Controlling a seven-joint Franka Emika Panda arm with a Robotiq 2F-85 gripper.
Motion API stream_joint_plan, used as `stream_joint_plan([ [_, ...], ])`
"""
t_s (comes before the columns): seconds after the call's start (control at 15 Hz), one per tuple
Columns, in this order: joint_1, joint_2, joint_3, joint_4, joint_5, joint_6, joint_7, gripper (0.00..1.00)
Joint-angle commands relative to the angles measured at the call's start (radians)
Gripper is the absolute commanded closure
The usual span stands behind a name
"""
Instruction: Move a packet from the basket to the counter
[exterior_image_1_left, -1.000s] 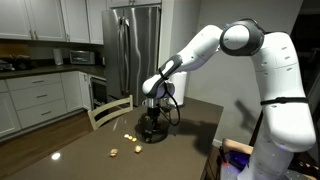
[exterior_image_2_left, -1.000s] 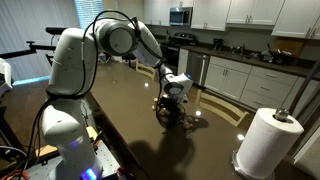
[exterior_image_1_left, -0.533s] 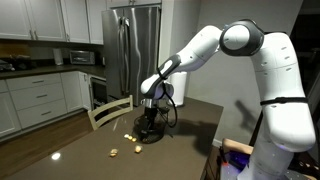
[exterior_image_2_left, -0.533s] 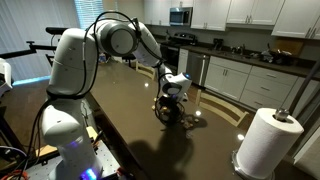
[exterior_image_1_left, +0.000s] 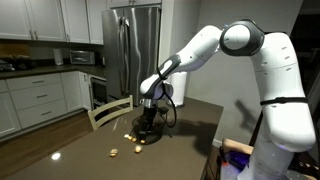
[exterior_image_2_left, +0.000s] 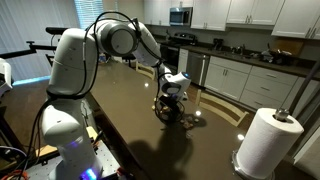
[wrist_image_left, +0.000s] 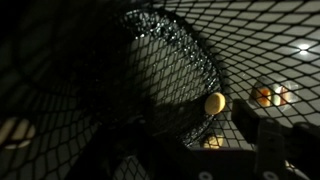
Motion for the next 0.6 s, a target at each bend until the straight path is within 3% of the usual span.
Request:
stream_joint_plan([
  [0.0,-0.015,-0.007,0.022,-0.020,0.021,0.036,-0.001,0.30],
  [0.13,-0.015,-0.006,0.024,-0.019,0.021,0.039,0.000,0.48],
  [0.27,-0.014,-0.003,0.026,-0.019,0.020,0.043,0.000,0.55],
  [0.33,-0.013,-0.003,0.027,-0.019,0.020,0.042,0.000,0.68],
  [0.47,-0.013,-0.006,0.029,-0.021,0.020,0.042,0.001,0.48],
  [0.53,-0.011,-0.008,0.030,-0.023,0.019,0.044,0.003,0.48],
])
